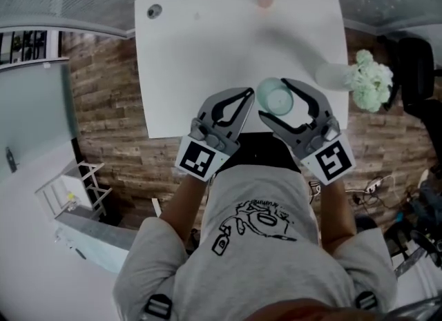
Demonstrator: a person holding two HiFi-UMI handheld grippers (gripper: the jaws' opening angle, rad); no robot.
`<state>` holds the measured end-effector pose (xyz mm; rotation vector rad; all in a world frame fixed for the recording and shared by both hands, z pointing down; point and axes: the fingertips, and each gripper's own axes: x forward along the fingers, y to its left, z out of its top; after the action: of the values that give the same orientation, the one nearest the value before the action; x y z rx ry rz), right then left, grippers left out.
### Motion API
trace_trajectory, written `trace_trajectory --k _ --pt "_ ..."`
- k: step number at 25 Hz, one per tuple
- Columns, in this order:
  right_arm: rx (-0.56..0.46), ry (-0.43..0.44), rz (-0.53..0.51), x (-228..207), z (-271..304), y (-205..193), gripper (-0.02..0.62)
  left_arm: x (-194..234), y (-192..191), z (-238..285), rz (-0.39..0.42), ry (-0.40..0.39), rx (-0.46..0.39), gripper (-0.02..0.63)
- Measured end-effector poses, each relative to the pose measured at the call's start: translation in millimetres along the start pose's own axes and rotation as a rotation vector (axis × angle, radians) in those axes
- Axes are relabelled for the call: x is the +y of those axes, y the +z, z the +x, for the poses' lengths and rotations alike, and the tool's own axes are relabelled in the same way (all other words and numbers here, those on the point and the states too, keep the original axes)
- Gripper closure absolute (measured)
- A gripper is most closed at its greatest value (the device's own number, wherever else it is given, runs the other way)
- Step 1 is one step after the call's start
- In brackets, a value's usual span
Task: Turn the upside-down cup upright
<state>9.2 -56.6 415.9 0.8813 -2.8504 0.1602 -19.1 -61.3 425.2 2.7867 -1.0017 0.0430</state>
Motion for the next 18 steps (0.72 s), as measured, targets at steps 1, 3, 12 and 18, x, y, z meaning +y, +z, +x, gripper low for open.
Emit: trace_trajectory --k 1,3,12,18 --pt "-0.001 0.001 -0.003 0.5 -1.2 4.3 0.279 -0.8 3.7 -0.5 0.002 0.001 -0.003 0.601" --pt "-0.001 0.001 -0.008 1.3 -3.6 12.6 0.279 -2.4 11.4 -1.6 0.009 0.001 -0.012 0.601" --pt "-0.029 -0.010 -0.013 2.2 -11.5 44.5 0.279 -7.3 40.4 -8.0 0.016 0.007 -0.041 0.601" --pt "-0.064 0.003 -0.040 7.1 -15.0 72.1 0.279 -10.2 59.4 -13.5 0.035 0.009 -0.060 0.601"
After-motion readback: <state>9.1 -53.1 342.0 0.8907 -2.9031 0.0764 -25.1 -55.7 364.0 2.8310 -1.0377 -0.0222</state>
